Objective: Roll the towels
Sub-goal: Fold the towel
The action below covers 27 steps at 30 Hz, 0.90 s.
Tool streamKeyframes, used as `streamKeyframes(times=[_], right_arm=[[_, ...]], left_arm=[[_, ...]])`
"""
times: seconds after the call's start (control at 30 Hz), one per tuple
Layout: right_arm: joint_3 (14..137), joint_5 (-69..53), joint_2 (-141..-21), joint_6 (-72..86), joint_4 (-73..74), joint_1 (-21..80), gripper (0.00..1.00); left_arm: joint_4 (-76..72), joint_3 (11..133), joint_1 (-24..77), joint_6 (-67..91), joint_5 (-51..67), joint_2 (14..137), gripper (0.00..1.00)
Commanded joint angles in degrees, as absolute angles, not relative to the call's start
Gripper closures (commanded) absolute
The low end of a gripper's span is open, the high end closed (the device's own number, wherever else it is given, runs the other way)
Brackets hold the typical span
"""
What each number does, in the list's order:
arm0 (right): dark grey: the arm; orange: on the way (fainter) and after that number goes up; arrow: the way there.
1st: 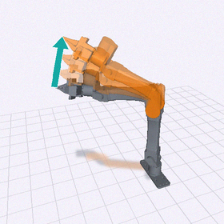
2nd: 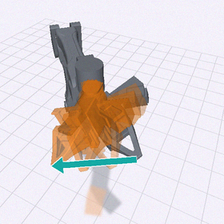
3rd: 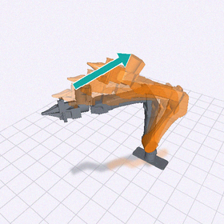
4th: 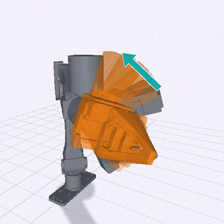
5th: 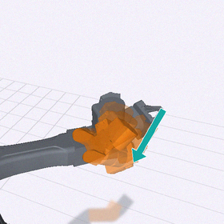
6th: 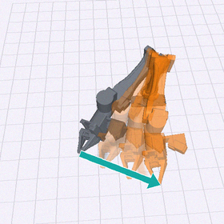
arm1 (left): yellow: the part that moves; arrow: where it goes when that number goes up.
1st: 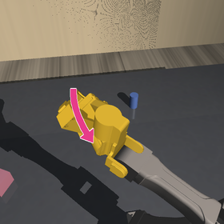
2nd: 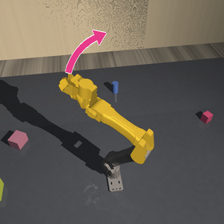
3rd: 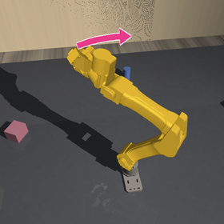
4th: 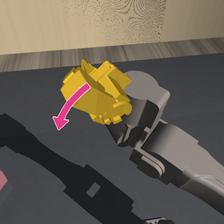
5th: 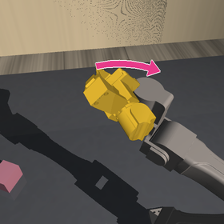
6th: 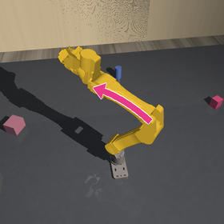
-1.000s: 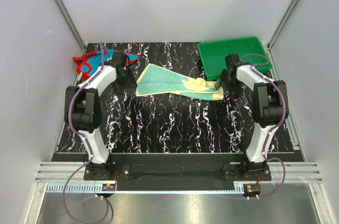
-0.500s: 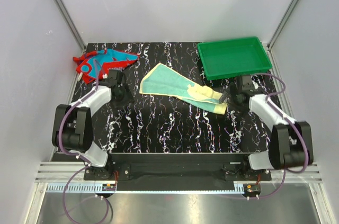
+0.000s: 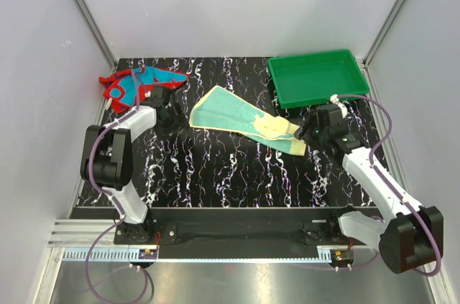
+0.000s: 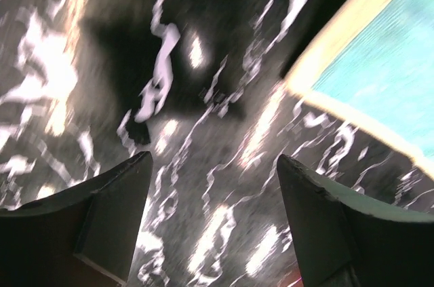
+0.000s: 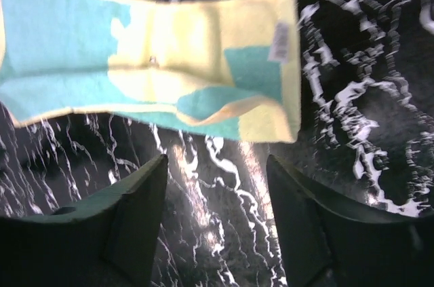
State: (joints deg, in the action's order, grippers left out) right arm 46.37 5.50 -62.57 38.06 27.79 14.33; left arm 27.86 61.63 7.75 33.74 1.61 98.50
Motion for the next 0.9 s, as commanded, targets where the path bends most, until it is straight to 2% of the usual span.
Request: streamKeyframes(times=[0.0,0.03,0.1,0.4,0.7,0.8,0.87], right_arm=[[45.0,6.9,-64.9,38.5,24.4,19.8,0.40],[45.2,7.3,-67.1,38.9,24.2,20.9,0.47],[45.1,6.9,-70.5,39.3,22.5,22.5,0.53],[50.8,13.3,-84.7,39.5,23.7,22.3,0.58],[52.5,11.8,-93.1,39.5,20.8,21.1,0.58],[51.3,11.6,-94.0,39.7,19.6,20.8,0.58],[50.9,11.3,-94.4,39.6,19.2,20.7,0.58]], left_arm=[[25.0,66.6,7.7,34.3,3.5,101.1,0.20],[25.2,68.0,7.7,34.3,3.5,102.7,0.20],[25.4,69.6,7.9,34.2,3.6,104.8,0.20],[24.9,72.6,8.7,33.4,4.8,109.2,0.18],[25.5,76.9,9.8,32.3,5.2,113.5,0.14],[25.9,79.1,10.9,31.6,5.1,115.1,0.18],[26.3,79.7,11.8,31.1,5.2,115.8,0.31]])
